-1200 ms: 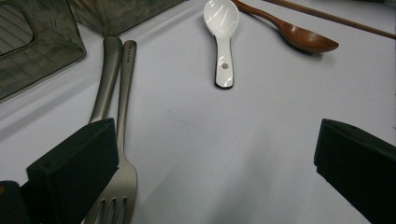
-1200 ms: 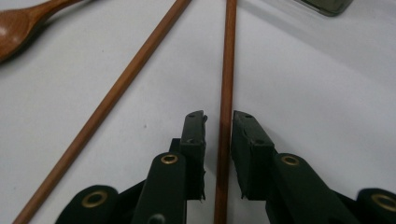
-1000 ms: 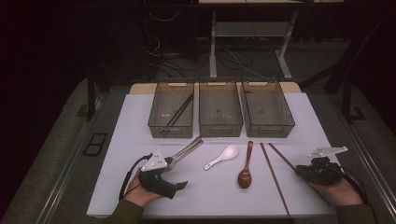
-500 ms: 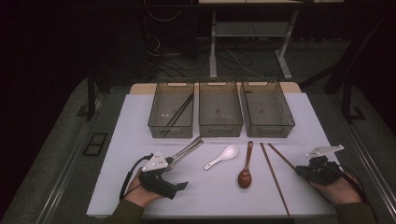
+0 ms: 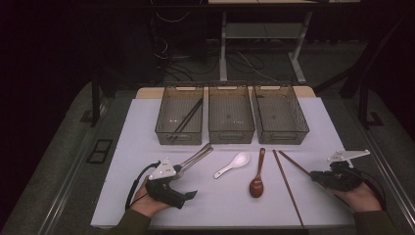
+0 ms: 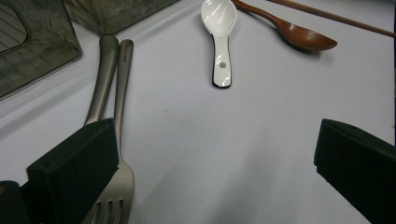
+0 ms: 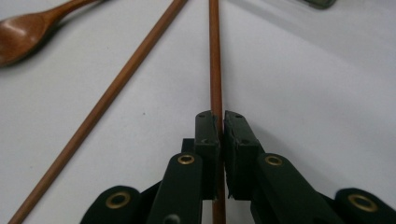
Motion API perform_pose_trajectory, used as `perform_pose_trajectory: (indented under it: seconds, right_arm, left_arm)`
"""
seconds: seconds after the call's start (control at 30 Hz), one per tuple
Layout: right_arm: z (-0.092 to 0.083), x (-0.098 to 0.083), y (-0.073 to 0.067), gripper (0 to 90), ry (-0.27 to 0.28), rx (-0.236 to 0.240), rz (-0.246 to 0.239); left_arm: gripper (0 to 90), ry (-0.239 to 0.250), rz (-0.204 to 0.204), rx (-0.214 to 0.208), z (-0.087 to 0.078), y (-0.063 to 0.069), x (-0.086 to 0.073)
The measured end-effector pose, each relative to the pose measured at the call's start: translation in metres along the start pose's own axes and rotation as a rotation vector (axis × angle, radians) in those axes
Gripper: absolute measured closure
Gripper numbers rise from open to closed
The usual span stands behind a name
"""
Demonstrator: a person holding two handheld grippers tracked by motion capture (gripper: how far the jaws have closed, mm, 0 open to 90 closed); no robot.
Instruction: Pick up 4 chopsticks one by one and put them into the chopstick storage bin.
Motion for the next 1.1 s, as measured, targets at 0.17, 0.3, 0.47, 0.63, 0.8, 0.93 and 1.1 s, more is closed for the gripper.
perform_pose_trajectory:
  seconds: [0.17,0.3,0.47,0.63,0.8,0.93,1.1]
  right_arm:
    - [-0.004,0.003,0.000,84.2,0.023,0.008,-0.004]
    - [-0.009,0.007,-0.001,84.2,0.046,0.014,-0.012]
    - [-0.015,0.015,-0.007,84.2,0.078,0.040,-0.027]
    - [-0.016,0.024,-0.016,84.2,0.101,0.076,-0.050]
    - [-0.017,0.036,-0.026,84.2,0.116,0.100,-0.077]
    - [-0.016,0.047,-0.031,84.2,0.135,0.117,-0.087]
    - [-0.015,0.058,-0.037,84.2,0.149,0.130,-0.100]
  left_arm:
    - [0.0,-0.001,-0.001,-0.001,0.000,0.000,0.000]
    - [0.0,-0.002,0.000,-0.002,0.001,0.000,0.000]
    - [0.0,0.000,-0.003,-0.005,0.002,0.001,0.000]
    - [0.0,0.000,0.001,-0.007,0.001,0.000,0.000]
    - [0.0,0.003,0.003,-0.012,0.001,0.001,0.000]
    - [0.0,0.008,0.003,-0.016,0.001,0.001,0.001]
    - [0.0,0.022,-0.003,-0.017,0.000,0.001,0.002]
Point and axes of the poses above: each handheld gripper's, and its own axes: z roughly forward along the jaws, x roughly out of its top, y roughly to its right, the point moved 10 cm from there along z, roughly forward along the jaws, and after that the axes turned 4 degrees about -y, right-handed, at the moved point
